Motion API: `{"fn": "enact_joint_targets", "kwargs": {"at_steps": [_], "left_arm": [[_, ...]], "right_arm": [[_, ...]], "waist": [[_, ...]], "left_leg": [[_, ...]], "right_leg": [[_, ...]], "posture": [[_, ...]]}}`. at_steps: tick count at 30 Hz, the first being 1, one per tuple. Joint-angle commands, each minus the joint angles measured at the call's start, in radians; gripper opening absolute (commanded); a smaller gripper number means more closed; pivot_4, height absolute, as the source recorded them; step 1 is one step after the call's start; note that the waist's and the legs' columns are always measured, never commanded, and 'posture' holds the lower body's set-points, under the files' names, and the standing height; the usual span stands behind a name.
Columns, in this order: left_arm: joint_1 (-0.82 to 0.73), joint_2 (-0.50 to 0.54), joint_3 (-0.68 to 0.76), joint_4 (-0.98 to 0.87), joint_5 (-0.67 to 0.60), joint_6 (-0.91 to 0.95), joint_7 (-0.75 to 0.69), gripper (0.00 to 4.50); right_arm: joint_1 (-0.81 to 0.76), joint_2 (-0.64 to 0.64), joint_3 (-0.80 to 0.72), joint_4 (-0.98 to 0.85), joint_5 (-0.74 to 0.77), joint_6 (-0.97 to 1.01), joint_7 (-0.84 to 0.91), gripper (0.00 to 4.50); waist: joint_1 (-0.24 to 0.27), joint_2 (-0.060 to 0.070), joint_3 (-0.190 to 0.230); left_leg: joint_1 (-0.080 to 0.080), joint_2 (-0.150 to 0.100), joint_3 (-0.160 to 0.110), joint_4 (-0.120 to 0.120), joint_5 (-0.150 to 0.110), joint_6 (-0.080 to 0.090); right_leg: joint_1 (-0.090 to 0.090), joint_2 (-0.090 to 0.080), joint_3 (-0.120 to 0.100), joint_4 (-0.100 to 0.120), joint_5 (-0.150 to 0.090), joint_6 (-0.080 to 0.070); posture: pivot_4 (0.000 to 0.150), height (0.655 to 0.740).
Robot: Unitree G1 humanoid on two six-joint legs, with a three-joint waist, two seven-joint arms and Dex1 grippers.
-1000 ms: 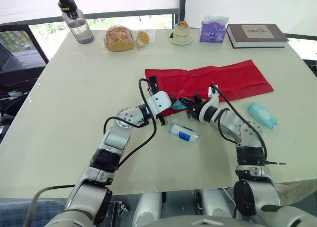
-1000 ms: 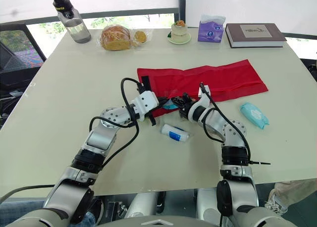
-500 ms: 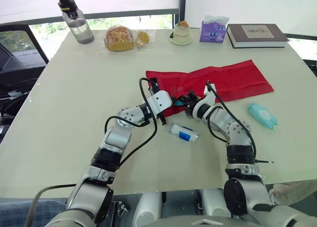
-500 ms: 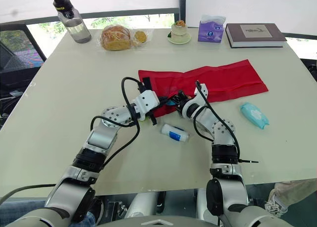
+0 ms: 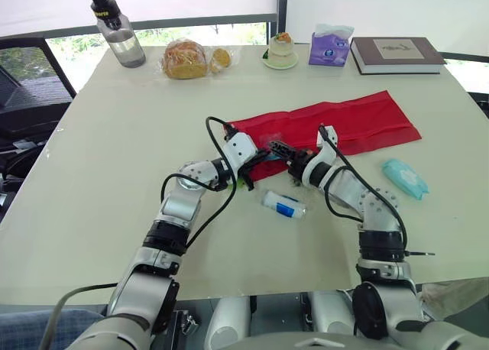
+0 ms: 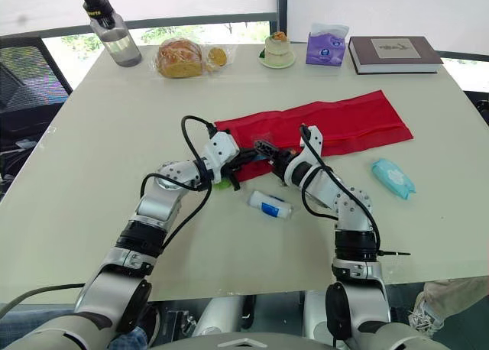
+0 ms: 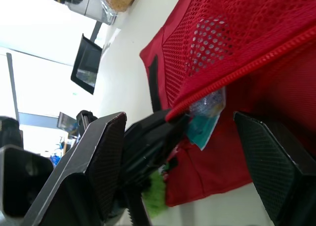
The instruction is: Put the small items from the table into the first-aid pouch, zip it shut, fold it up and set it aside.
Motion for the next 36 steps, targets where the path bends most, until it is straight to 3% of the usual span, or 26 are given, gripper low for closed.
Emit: {"fn": "enact_joint_targets", "kwargs": {"at_steps": [1, 7, 13, 16, 20, 27, 36], "left_arm": [[-0.021, 0.006, 0.049, -0.012, -0.076, 0.042, -0.040, 0.00], [-0.047, 0.039, 0.086, 0.035, -0.178, 0.196, -0.155, 0.00], [-0.111, 0.037, 0.124, 0.098, -0.259, 0.287, -0.232, 0.00], [-0.130, 0.040, 0.118, 0.121, -0.254, 0.293, -0.252, 0.00], [-0.143, 0.038, 0.116, 0.139, -0.250, 0.291, -0.265, 0.00], [-0.146, 0.037, 0.108, 0.140, -0.242, 0.286, -0.290, 0.00], [-0.119, 0.040, 0.089, 0.090, -0.238, 0.289, -0.312, 0.00]], "right_arm": [[0.010, -0.038, 0.015, -0.070, -0.028, 0.009, 0.043, 3.68], [0.020, -0.161, 0.094, -0.181, -0.094, 0.023, 0.188, 3.68], [-0.018, -0.312, 0.230, -0.224, -0.291, -0.050, 0.339, 0.91], [-0.048, -0.364, 0.324, -0.225, -0.417, -0.091, 0.389, 0.11], [-0.065, -0.382, 0.418, -0.213, -0.536, -0.143, 0.443, 0.11], [-0.074, -0.336, 0.456, -0.183, -0.645, -0.178, 0.486, 0.11], [-0.104, -0.278, 0.504, -0.009, -0.791, -0.263, 0.528, 0.11]], "waist": [[0.000, 0.000, 0.000], [-0.004, 0.000, 0.000], [-0.003, 0.000, 0.000], [-0.003, 0.000, 0.000], [-0.001, 0.000, 0.000], [0.000, 0.000, 0.000], [-0.001, 0.000, 0.000]], "left_leg": [[0.000, 0.000, 0.000, 0.000, 0.000, 0.000], [0.000, 0.000, 0.000, 0.000, 0.000, 0.000], [-0.001, 0.000, 0.001, 0.000, 0.000, 0.000], [-0.001, 0.000, 0.001, 0.000, 0.000, 0.000], [-0.001, 0.000, 0.001, -0.001, 0.000, 0.000], [-0.001, 0.000, 0.001, -0.001, 0.000, 0.000], [-0.001, 0.000, 0.001, -0.001, 0.000, 0.000]], "right_leg": [[0.000, 0.000, 0.000, 0.000, 0.000, 0.000], [-0.001, 0.000, 0.000, 0.000, 0.000, 0.000], [-0.001, 0.000, 0.000, 0.000, 0.000, 0.000], [-0.002, 0.000, 0.000, 0.000, 0.000, 0.000], [-0.002, 0.000, 0.000, -0.001, 0.000, 0.000], [-0.002, 0.000, 0.000, -0.001, 0.000, 0.000], [-0.002, 0.000, 0.000, -0.001, 0.000, 0.000]], "posture": [[0.150, 0.7332], [0.150, 0.7332], [0.150, 0.7332], [0.150, 0.7332], [0.150, 0.7332], [0.150, 0.7332], [0.150, 0.7332]]}}
